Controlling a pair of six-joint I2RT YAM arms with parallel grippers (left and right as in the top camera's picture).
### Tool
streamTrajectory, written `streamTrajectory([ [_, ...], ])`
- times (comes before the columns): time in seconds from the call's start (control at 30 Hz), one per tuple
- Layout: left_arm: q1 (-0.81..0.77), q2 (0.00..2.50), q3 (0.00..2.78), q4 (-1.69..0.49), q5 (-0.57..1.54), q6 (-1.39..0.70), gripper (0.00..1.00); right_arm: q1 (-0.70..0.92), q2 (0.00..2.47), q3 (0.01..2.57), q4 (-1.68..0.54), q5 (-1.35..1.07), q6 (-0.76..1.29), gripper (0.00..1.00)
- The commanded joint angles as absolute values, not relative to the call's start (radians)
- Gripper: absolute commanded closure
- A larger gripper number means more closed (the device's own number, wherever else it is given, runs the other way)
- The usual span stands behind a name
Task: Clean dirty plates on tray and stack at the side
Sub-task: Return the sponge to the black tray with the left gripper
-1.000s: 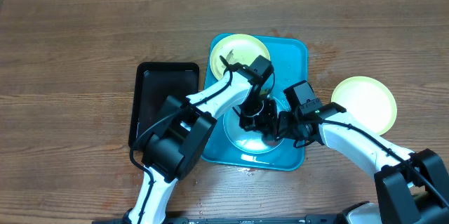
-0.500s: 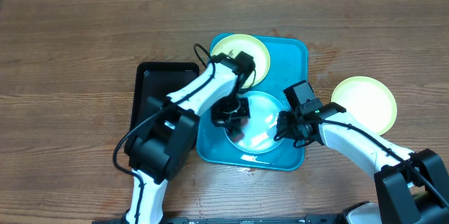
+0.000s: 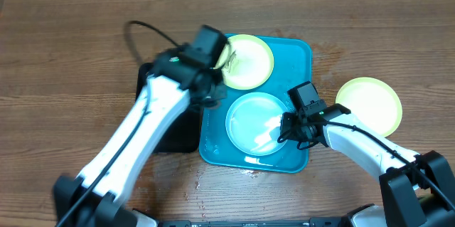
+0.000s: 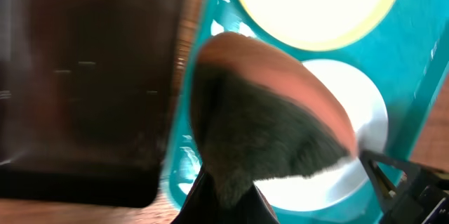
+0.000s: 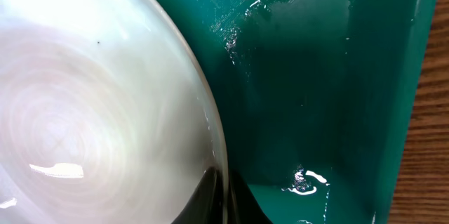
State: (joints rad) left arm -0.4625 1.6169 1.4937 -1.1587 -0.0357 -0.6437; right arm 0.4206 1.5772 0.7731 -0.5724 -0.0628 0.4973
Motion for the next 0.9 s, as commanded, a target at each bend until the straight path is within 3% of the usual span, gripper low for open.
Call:
streamTrajectory([
  [0.0, -0.404, 1.585, 1.495, -1.202, -0.123, -0.598, 0.96, 0.428, 1.601, 0.747, -0.590, -0.024, 0.478, 0.96],
  [0.2, -0.329, 1.595, 1.427, -1.254, -0.245, -0.622, 0.96, 0.428, 1.601, 0.747, -0.591, -0.024, 0.478, 0.96],
  [0.4, -0.237, 1.599, 1.177, -1.062, -0.227, -0.621, 0.96, 0.428, 1.601, 0.747, -0.593, -0.024, 0.478, 0.96],
  [0.57, -0.158, 1.599, 1.037, -0.913, -0.086, -0.563, 0.95, 0.428, 1.599, 0.752, -0.597, -0.024, 0.474, 0.96],
  [0.63, -0.136, 1.595, 1.045, -0.917, -0.043, -0.538, 0.87, 0.428, 1.597, 0.780, -0.635, -0.018, 0.471, 0.96],
  [0.77, -0.102, 1.575, 1.099, -0.973, 0.020, -0.504, 0.57, 0.432, 1.571, 0.879, -0.752, 0.065, 0.471, 0.96],
  [0.87, -0.089, 1.550, 1.157, -1.030, 0.030, -0.493, 0.43, 0.442, 1.542, 0.970, -0.833, 0.105, 0.429, 0.96],
])
